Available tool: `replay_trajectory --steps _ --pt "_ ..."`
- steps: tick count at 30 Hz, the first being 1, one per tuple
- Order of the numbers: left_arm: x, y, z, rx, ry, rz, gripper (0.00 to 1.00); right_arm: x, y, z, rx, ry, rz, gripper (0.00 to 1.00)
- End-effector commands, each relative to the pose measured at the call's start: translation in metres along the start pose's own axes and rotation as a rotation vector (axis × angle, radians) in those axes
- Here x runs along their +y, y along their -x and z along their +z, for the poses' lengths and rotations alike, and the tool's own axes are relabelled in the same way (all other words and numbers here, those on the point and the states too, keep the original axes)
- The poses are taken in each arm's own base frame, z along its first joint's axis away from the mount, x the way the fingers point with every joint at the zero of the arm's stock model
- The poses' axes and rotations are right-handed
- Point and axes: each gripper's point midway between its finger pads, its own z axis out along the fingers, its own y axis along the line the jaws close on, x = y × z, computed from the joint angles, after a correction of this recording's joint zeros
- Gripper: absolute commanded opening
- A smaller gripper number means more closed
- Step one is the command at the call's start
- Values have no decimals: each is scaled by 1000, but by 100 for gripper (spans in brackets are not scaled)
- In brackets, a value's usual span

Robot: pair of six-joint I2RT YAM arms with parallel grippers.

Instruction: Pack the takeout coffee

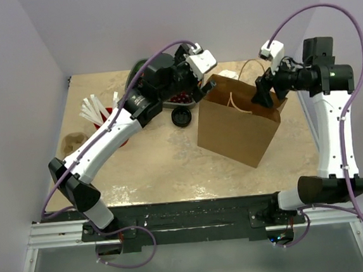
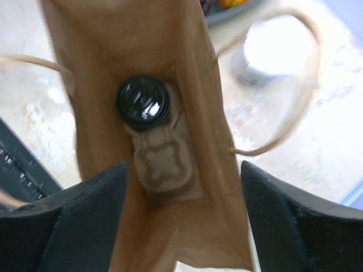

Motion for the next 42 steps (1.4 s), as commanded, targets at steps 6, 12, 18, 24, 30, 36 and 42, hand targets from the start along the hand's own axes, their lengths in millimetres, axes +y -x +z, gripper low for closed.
replay_trajectory --steps 6,12,18,24,30,36,42 --pt "87 15 -57 17 236 -79 100 3 100 -62 -315 -126 -35 99" --pt "138 -63 -129 243 382 -61 100 4 119 -77 -505 -231 -58 99" --pt "169 -105 -191 320 414 -240 89 10 122 -58 -552 -121 17 99" --pt "166 -163 -193 426 350 -419 60 7 135 -44 -579 -41 32 99" --pt "187 -192 -178 419 345 -522 53 13 136 -43 -574 -19 20 99" --pt "193 -211 -157 428 288 -574 46 16 129 -39 -557 -15 30 99" --pt "193 -224 -154 460 287 -614 40 15 125 -39 -546 -31 33 99"
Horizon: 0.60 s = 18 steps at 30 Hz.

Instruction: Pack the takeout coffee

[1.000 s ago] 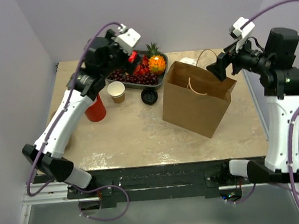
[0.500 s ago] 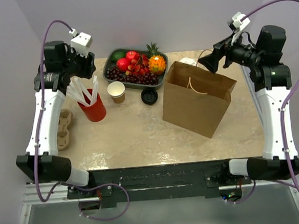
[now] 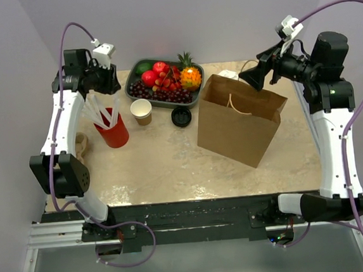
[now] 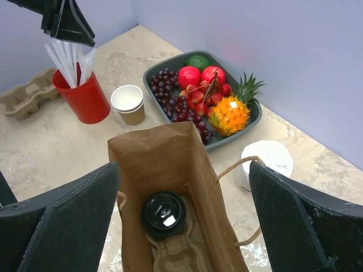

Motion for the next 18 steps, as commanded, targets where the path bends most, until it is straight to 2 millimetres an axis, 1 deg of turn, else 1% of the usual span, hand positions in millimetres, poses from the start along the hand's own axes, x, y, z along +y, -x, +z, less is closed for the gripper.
replay_trajectory --steps 1,3,5,7,8,9,10,11,13,17,18 --pt "2 17 -9 -41 4 -30 42 5 7 -4 -24 -1 -29 99" --pt "14 12 -13 -30 28 -42 44 4 7 -2 -28 2 -26 99" --pt "18 4 -11 7 37 -48 44 3 8 0 -31 3 -25 99" --pt "22 -5 -5 38 37 -55 47 0 8 1 -32 -1 -21 99" --pt "22 -7 -3 45 36 -59 49 0 10 1 -35 -2 -26 99" --pt "24 -9 -1 50 37 -62 55 0 10 2 -35 -3 -26 99" --pt "24 -10 1 52 30 -66 56 -1 11 2 -37 -7 -28 99" --pt "24 -10 2 50 29 -66 56 -2 13 1 -39 -12 -30 99" --pt "22 -10 6 49 10 -73 53 -1 13 1 -37 -10 -38 99" --pt "21 -13 11 58 -6 -79 49 -1 10 0 -21 -8 -45 99" --pt "20 -15 12 63 -9 -80 45 -1 9 0 -19 -10 -50 99"
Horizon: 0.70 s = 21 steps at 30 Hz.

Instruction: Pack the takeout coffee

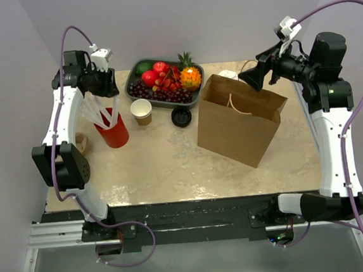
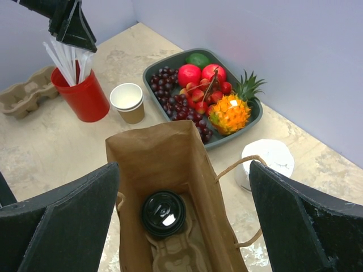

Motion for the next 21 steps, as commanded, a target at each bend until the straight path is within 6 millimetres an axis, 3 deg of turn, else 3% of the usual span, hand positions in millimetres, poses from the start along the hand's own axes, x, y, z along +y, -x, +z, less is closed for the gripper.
replay_trajectory --steps 1,7,11,15,21 --pt "-3 12 -5 -31 -23 -6 44 0 13 -3 -25 -14 -52 99" --pt "-6 8 -5 -21 -35 -5 31 -1 10 -2 -21 -15 -45 99" --pt "-6 10 -9 -28 -33 0 4 -2 11 -2 -24 -17 -47 99" --pt "-7 22 -24 -64 -12 17 0 -3 12 -2 -29 -24 -46 99" --pt "-17 76 -76 -230 28 91 0 -5 18 0 -47 -35 -35 99"
